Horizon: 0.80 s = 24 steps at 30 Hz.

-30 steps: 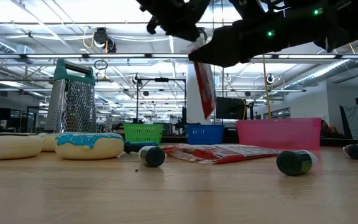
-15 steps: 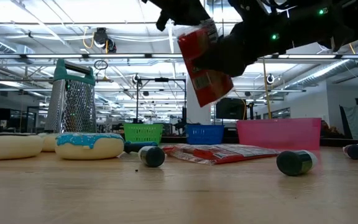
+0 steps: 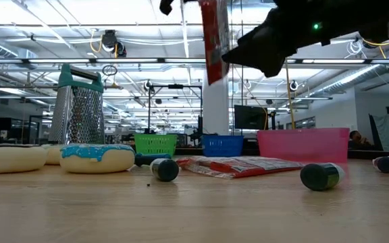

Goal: Pick & Place Food Item
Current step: Stack the bottom red popcorn bag on top of the red popcorn bag in the pink bin

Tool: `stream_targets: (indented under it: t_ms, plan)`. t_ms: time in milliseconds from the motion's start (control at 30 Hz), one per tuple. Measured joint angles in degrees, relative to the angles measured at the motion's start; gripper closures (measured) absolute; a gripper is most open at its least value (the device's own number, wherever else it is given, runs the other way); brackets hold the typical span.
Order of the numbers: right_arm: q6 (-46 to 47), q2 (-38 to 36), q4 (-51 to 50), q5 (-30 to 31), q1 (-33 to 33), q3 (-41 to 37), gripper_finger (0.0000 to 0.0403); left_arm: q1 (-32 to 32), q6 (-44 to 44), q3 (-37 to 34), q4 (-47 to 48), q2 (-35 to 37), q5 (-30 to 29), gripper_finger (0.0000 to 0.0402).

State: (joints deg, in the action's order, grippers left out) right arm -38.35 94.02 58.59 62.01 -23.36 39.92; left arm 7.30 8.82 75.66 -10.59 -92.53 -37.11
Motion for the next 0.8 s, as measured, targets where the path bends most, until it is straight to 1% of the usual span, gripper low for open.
stream_targets:
  t_ms: [67, 167, 267, 400, 533, 600, 733, 800]
  plan:
    - [-1.54, 0.0, 2.12, 2.58, 0.05, 0.0, 0.0094, 0.78, -2.04, -0.02, -4.55, -0.02, -0.01, 0.0402]
    - [-3.34, -0.02, 5.84, 2.74, 0.02, 0.02, 0.0094, 1.15, -2.5, -0.01, -8.64, 0.04, 0.52, 0.0402]
    - [-4.39, 0.0, 8.57, 3.3, -0.02, 0.02, 0.0094, 1.2, -2.53, -0.02, -10.78, -0.09, 2.0, 0.0402]
    - [-5.77, 0.0, 12.84, 5.7, 0.0, 0.02, 0.0094, 1.37, -2.42, -0.02, -12.4, -0.04, 2.08, 0.0402]
    - [-7.53, 0.0, 16.99, 5.34, -0.02, 0.02, 0.0094, 1.37, -1.65, -0.02, -12.21, -0.09, 2.11, 0.0402]
    - [-7.44, 0.0, 17.52, 4.78, -0.02, 0.02, 0.0094, 1.2, -1.73, -0.02, -12.22, -0.09, 1.43, 0.0402]
    - [-7.1, 0.0, 17.78, 0.53, -0.39, 0.02, 0.0094, 0.81, -1.6, -0.02, -13.27, -0.09, 1.71, 0.0402]
    - [-6.19, 0.0, 17.83, -0.62, -0.4, 0.02, 0.0094, 0.62, -0.85, -0.02, -13.91, -0.07, 3.2, 0.0402]
